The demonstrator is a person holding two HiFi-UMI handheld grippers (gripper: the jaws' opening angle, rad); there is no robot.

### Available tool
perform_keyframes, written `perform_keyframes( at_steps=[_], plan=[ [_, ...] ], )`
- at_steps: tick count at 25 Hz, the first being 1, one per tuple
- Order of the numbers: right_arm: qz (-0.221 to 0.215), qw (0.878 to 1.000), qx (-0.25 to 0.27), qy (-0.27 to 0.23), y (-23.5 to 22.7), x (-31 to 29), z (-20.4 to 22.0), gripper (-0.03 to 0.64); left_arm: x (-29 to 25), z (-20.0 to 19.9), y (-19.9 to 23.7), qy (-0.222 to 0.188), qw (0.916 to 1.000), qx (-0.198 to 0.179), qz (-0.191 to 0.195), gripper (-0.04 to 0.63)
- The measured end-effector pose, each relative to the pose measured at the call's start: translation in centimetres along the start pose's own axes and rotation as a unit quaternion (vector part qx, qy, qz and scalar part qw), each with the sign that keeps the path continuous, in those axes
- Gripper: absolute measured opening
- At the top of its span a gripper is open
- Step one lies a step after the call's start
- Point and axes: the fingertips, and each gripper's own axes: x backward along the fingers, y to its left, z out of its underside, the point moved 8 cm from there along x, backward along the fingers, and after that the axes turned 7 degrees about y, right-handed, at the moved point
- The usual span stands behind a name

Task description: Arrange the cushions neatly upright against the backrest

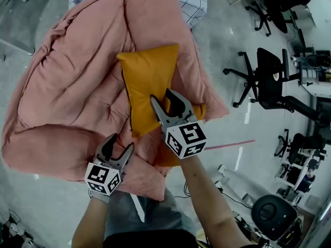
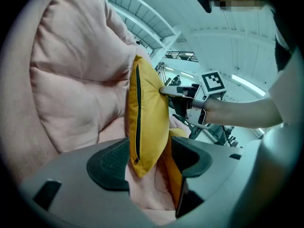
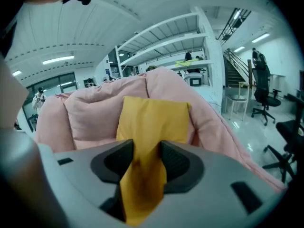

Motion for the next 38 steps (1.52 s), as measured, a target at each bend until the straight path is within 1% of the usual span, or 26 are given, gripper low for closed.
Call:
perform_keyframes(
  at_steps=[2,4,5,6,10,12,14,17,19,21,23,24,25,27,29,30,32,35,38],
  plan=[
    [-0.018,0.997,0.069,-0.01,1.4,-0.5,-0.3,0.193,-0.2,0.0,0.1,0.003,1.0,0.001,0.001,0.275],
    [-0.031,0.988,0.153,-0.01,2.5,-1.4,-0.6,0.194,-0.3,0.0,0.1,0.004,1.0,0.002,0.001,0.275],
    [-0.032,0.982,0.185,-0.006,2.6,-1.9,-0.7,0.193,-0.3,0.0,0.1,0.004,1.0,0.004,0.002,0.275],
    [-0.031,0.978,0.205,0.002,2.3,-2.3,-0.7,0.193,-0.2,0.0,0.1,0.004,1.0,0.005,0.002,0.275],
    [-0.028,0.969,0.244,0.042,-0.2,-3.9,-0.9,0.192,-0.5,0.1,0.2,0.009,1.0,0.003,0.003,0.275],
    [-0.037,0.965,0.253,0.063,-1.0,-4.6,-1.1,0.192,-0.7,0.1,0.3,0.011,0.9999,0.001,0.001,0.275],
    [-0.053,0.963,0.256,0.072,-1.1,-5.1,-1.0,0.189,-0.8,0.2,0.4,0.013,0.9999,0.001,-0.001,0.275],
    [-0.075,0.963,0.248,0.071,0.5,-5.7,-0.6,0.193,-0.5,0.3,0.4,0.014,0.9999,0.0,-0.003,0.275],
    [-0.077,0.967,0.235,0.062,1.2,-6.0,-0.6,0.198,-0.4,0.4,0.4,0.015,0.9999,0.0,-0.004,0.275],
    [-0.076,0.974,0.209,0.053,0.7,-5.5,-1.1,0.22,-0.5,0.3,0.2,0.015,0.9999,0.0,-0.002,0.275],
    [-0.074,0.98,0.178,0.053,0.0,-4.5,-1.2,0.252,-0.4,0.0,0.2,0.017,0.9998,-0.004,-0.001,0.275],
    [-0.069,0.983,0.157,0.057,-0.4,-3.7,-0.9,0.285,-0.1,-0.2,0.2,0.02,0.9998,-0.007,-0.001,0.275],
    [-0.061,0.987,0.134,0.062,-0.8,-2.9,-0.4,0.299,0.1,-0.3,0.1,0.024,0.9997,-0.01,-0.002,0.275],
    [-0.027,0.993,0.09,0.078,-1.9,-0.8,1.4,0.299,0.5,-0.5,-0.1,0.03,0.9994,-0.016,-0.003,0.275],
    [0.016,0.993,0.045,0.105,-3.2,1.5,4.4,0.3,0.8,-0.3,-0.5,0.038,0.999,-0.024,-0.001,0.275],
    [0.037,0.992,0.022,0.121,-3.8,2.6,6.3,0.302,0.9,-0.2,-0.8,0.042,0.9987,-0.028,0.0,0.275],
    [0.077,0.984,-0.027,0.157,-4.7,5.1,10.1,0.314,1.2,0.1,-1.3,0.054,0.9978,-0.039,0.003,0.275],
    [0.128,0.967,-0.091,0.201,-5.5,8.2,15.4,0.333,1.4,0.4,-2.0,0.069,0.9962,-0.053,0.004,0.275],
    [0.166,0.951,-0.133,0.224,-5.2,9.8,18.5,0.358,1.8,0.4,-2.4,0.077,0.9953,-0.059,0.001,0.275]
  ],
)
